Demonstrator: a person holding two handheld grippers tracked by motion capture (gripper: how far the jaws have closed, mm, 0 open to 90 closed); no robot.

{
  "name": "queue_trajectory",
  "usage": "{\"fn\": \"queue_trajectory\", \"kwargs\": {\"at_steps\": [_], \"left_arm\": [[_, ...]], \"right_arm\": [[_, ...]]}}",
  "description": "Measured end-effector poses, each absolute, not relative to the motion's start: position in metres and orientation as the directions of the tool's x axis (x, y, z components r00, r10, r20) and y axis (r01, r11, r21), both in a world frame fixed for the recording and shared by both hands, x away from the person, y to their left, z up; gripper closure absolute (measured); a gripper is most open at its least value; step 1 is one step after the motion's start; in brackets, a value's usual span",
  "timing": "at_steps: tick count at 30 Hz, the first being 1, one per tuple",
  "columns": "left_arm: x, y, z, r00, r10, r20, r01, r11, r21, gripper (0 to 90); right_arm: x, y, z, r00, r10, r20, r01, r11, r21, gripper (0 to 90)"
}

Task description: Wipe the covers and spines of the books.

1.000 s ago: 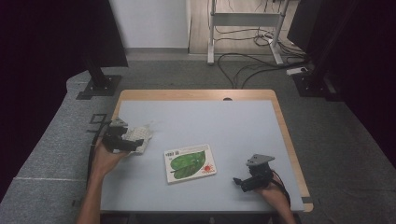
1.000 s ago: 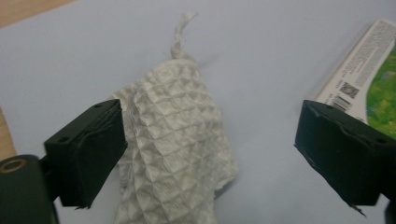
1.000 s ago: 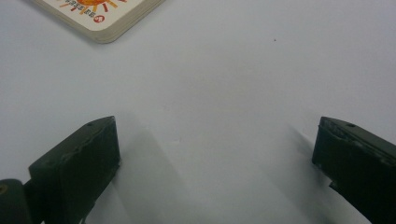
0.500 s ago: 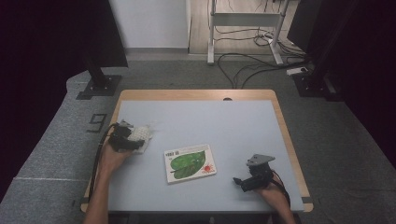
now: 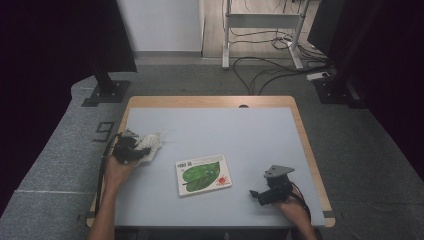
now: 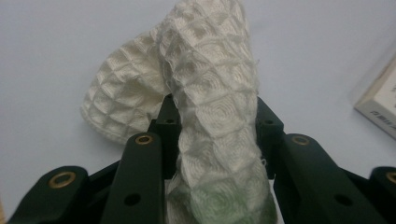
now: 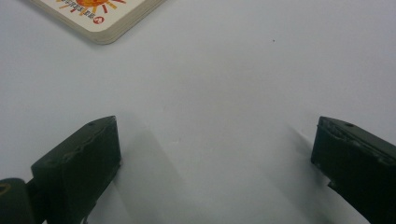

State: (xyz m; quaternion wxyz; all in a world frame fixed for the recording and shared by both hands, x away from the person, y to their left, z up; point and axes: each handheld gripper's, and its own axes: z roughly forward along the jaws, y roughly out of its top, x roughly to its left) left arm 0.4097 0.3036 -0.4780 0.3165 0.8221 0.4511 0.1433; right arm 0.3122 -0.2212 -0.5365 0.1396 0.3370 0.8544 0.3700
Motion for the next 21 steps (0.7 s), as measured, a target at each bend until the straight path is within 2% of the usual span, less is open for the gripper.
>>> {"fn": "queue_trajectory", "kwargs": {"at_steps": [13,21], "left_arm": [[0.395,0.304,-0.433,0.593,0.803,-0.059,0.6,-0.392,0.698,63.7],[0.389,0.293,-0.424,0.616,0.787,-0.045,0.573,-0.409,0.71,63.0]], "right_arm": [[0.312,-0.221,-0.537,-0.736,0.677,0.011,0.471,0.5,0.727,1.1],[0.312,-0.221,-0.537,-0.736,0.677,0.011,0.471,0.5,0.727,1.2]]}}
